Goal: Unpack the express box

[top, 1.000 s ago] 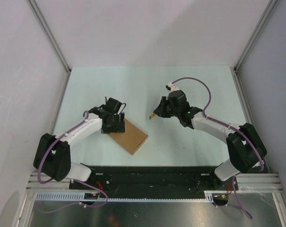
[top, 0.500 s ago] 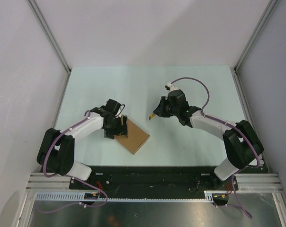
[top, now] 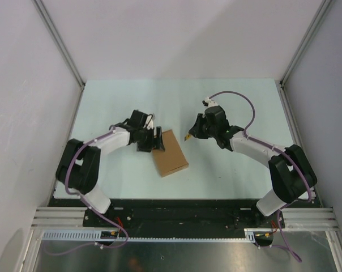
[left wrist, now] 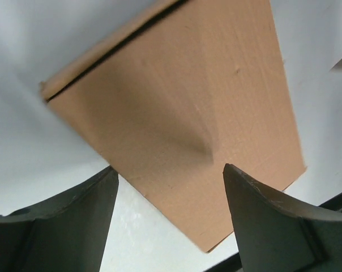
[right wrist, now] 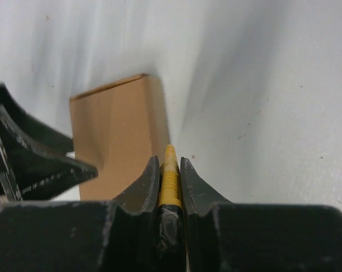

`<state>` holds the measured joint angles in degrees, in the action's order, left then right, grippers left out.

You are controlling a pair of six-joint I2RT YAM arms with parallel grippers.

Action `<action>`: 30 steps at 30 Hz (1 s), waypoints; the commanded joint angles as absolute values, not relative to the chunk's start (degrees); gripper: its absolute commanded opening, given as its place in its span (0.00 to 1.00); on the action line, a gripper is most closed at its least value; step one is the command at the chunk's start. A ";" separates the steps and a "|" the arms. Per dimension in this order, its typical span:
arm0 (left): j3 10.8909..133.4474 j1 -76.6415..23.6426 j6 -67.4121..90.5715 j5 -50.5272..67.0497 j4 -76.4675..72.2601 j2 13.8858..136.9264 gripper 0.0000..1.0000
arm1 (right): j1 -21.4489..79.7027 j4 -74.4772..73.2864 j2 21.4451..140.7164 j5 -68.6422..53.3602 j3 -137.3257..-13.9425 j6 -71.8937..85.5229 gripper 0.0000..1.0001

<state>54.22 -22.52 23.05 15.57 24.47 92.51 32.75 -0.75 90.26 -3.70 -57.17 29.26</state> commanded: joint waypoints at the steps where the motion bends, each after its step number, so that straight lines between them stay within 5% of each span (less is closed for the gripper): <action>1: 61.51 -22.06 22.59 18.99 13.36 98.42 0.78 | 32.52 -2.63 87.10 -1.06 -59.68 28.04 0.00; 10: 57.92 -20.48 22.68 13.89 13.18 98.26 0.59 | 32.43 -5.18 86.13 1.67 -59.33 29.09 0.00; 17: 55.73 -20.30 22.76 13.28 13.27 97.65 0.29 | 32.70 -5.01 86.05 2.46 -58.89 29.62 0.00; 25: 53.61 -19.69 22.41 12.92 13.18 95.80 0.05 | 33.14 -4.22 86.48 2.55 -58.89 29.88 0.00; 30: 53.70 -19.34 21.80 13.36 13.27 97.90 0.01 | 33.31 -4.04 86.83 2.72 -58.97 30.15 0.00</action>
<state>54.96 -19.81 23.88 14.68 11.49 96.53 32.93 -5.63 88.38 1.32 -57.17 29.36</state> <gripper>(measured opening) 0.029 0.155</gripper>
